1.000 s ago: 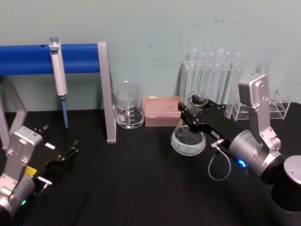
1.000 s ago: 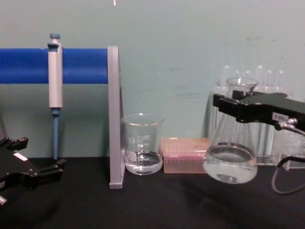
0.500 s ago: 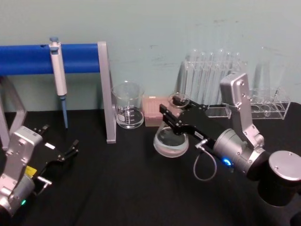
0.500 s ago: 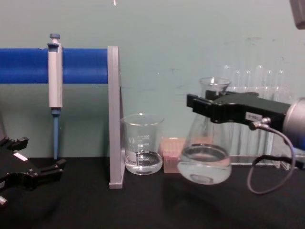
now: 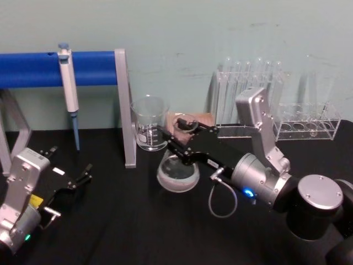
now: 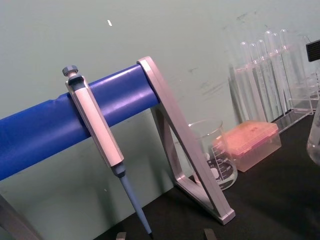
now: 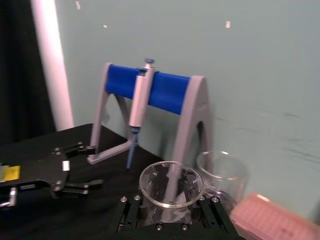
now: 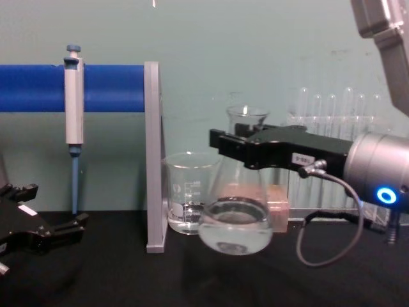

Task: Grasp the erlenmeyer flask with one hand, shake it three times, then place it back.

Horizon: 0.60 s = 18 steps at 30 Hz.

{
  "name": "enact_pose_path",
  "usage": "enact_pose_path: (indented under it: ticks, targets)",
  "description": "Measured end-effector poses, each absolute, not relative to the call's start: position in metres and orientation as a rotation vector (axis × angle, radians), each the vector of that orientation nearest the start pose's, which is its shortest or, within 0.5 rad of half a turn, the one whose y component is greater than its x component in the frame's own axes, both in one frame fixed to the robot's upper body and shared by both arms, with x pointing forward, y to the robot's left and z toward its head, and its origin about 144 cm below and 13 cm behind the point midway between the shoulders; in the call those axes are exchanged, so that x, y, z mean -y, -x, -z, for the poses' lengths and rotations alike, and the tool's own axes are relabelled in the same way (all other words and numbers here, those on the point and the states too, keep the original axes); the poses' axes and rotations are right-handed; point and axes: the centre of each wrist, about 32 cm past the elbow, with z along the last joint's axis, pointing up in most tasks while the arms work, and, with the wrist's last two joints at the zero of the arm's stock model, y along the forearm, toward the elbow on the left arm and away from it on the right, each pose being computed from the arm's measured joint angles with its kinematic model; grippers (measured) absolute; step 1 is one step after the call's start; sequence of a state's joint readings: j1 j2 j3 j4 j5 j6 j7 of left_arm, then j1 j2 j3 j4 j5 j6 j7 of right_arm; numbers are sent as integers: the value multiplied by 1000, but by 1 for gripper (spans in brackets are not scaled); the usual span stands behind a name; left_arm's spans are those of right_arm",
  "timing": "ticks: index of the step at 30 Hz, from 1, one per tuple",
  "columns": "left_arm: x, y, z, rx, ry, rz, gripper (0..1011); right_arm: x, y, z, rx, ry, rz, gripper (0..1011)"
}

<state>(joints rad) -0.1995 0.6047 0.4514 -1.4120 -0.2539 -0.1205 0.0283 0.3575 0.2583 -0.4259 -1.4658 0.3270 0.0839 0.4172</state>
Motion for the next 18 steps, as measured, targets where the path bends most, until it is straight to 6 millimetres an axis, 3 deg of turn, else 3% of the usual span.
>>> enact_pose_path:
  ticks: [18]
  targets:
    - [-310, -489, -1140, 285, -304, -1248, 1001, 162, -534, -1210, 56, 8, 652, 453]
